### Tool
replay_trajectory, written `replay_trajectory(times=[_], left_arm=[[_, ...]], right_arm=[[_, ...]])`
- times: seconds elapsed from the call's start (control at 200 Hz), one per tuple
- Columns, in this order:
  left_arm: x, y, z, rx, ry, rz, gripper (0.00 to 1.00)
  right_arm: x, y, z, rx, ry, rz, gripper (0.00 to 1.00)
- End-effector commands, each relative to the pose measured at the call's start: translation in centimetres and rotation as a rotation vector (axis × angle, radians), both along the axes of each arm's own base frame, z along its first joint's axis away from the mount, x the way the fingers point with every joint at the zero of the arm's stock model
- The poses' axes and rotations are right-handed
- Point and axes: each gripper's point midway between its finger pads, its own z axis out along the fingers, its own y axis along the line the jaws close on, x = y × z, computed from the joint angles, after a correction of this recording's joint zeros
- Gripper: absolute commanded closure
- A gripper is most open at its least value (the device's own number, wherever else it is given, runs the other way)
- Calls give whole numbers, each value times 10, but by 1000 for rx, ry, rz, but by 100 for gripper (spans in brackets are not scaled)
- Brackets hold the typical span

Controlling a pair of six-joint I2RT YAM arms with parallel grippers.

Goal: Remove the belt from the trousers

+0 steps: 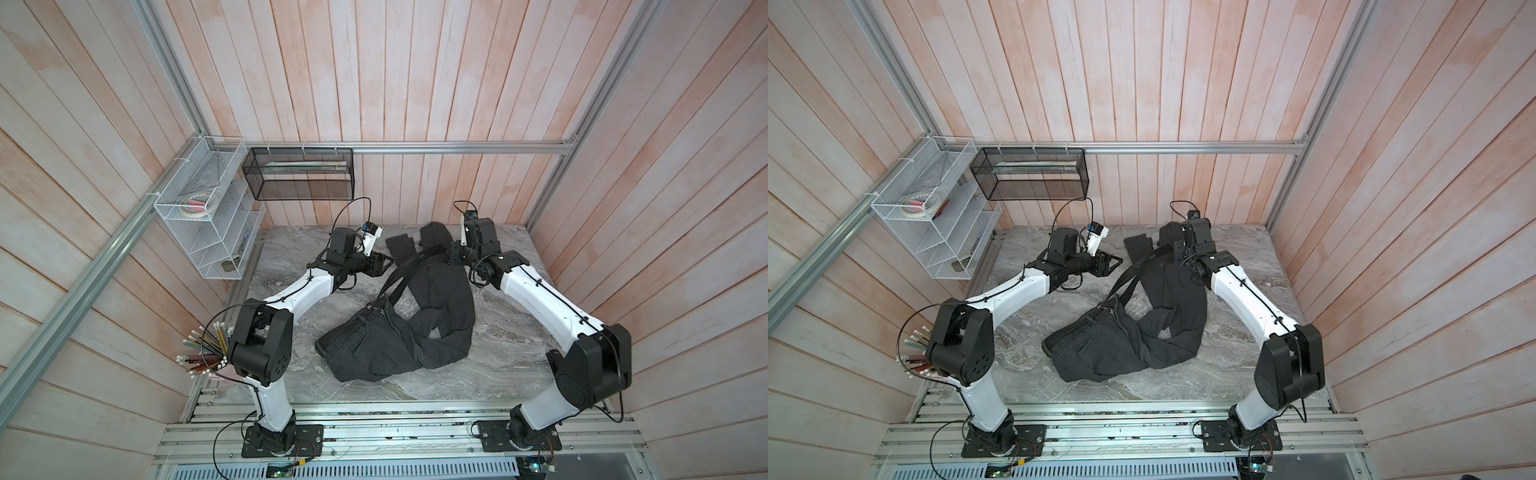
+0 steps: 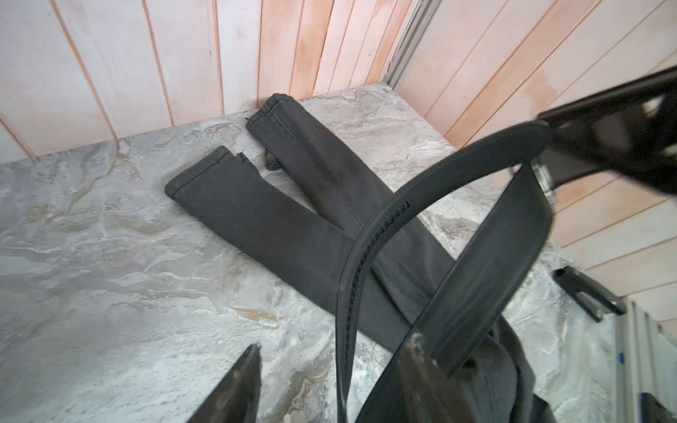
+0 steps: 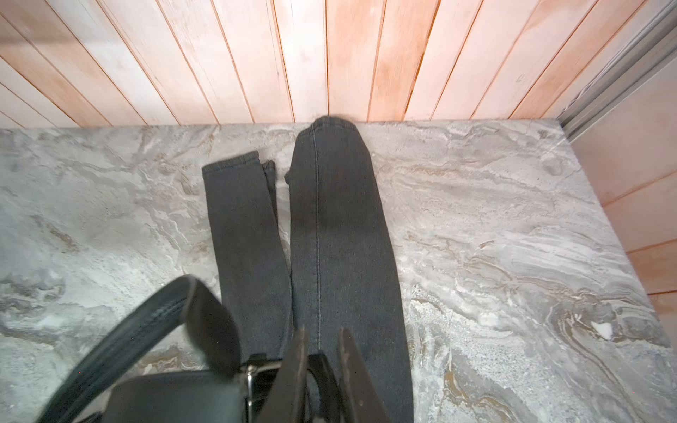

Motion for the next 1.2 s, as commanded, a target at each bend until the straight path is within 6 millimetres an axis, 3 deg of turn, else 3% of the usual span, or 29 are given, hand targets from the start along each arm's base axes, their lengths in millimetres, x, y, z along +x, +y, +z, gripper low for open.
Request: replay_trajectory(times=[0.0,0.125,0.21,0.375,0.455,0.545,0.69,0.79,0.97,1.195], left_arm=[[-2,15,31,32,-66,54,31],[-21,11,53,54,-149,13,34],[-45,-7,57,92,-209,-47,37],[-83,-41,19,159,-184,-119,38],[-87,-50,1,159,-140,-125,38],[-86,-59,-5,159,-153,-132,38],[-68,-59,-10,169,-223,-77,38],[-68,-66,10,133,-309,-76,37],[-98,-83,55,97,-624,-152,30],[-111,-110,85,60,-724,-260,29]], right_arm=[[-6,2,57,73,-142,44,100],[-24,10,89,154,-230,110,100],[-36,13,106,198,-279,146,100],[-62,17,136,277,-378,219,100],[-75,20,148,321,-426,260,100],[-87,26,158,362,-453,316,100],[-97,33,162,411,-435,359,100],[-99,37,153,441,-393,369,100],[-99,46,134,477,-336,388,100],[-94,53,125,517,-307,383,100]])
